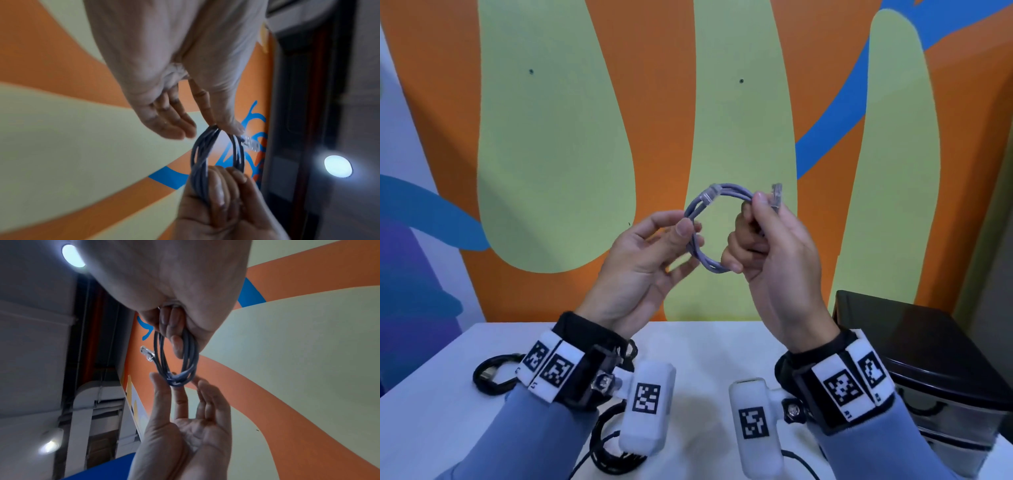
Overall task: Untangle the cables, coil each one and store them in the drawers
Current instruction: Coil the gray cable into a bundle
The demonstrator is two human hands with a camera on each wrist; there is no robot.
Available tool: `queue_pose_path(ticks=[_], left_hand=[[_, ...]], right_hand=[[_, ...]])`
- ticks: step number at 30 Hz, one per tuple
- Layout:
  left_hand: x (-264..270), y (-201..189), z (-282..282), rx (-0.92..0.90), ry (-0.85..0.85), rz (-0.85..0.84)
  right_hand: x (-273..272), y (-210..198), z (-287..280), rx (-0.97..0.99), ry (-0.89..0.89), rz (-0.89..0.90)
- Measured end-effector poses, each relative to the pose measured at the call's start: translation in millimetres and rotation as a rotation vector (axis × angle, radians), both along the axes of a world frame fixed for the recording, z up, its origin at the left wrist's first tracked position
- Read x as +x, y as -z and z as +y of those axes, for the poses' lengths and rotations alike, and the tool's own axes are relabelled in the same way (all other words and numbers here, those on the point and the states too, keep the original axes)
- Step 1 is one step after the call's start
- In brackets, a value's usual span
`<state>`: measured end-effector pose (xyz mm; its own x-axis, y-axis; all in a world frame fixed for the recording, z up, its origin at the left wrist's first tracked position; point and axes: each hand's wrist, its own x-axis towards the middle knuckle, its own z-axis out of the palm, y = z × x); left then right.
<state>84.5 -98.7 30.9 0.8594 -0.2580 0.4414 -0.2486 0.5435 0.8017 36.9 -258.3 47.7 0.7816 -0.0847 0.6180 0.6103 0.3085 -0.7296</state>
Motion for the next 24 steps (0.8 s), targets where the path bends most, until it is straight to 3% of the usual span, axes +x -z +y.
queue_pose_path(ticks=[3, 5, 7, 10, 12, 14, 18, 19, 24], left_hand=[[-5, 3, -3, -0.051, 0.183, 0.057], [-6, 2, -7, -0.049, 0.148, 0.066], [-7, -2, -11, 0.004, -0.069, 0.027], [-9, -3, -17, 0.186, -0.555, -0.234], [-11, 1, -20, 0.25, -0.712, -0.353], [-11, -1, -20, 0.205, -0.619, -0.308], [-17, -15, -13, -0.085, -0.109, 0.012], [-18, -16, -12, -0.139, -0.05, 0.047], [-10, -12, -17, -0.245, -0.225, 0.093]], right_hand=[[0, -1, -2, 0.018, -0.072, 0.028], [1, 0, -2, -0.022, -0.058, 0.028], [3, 4, 1, -0.087, 0.01, 0.006], [2, 9, 11, -0.202, 0.145, -0.044], [2, 11, 16, -0.216, 0.171, -0.036], [5, 11, 15, -0.173, 0.187, 0.007], [11, 9, 5, -0.016, 0.201, 0.061], [13, 9, 3, 0.026, 0.177, 0.081], [16, 11, 5, 0.15, 0.04, 0.189]])
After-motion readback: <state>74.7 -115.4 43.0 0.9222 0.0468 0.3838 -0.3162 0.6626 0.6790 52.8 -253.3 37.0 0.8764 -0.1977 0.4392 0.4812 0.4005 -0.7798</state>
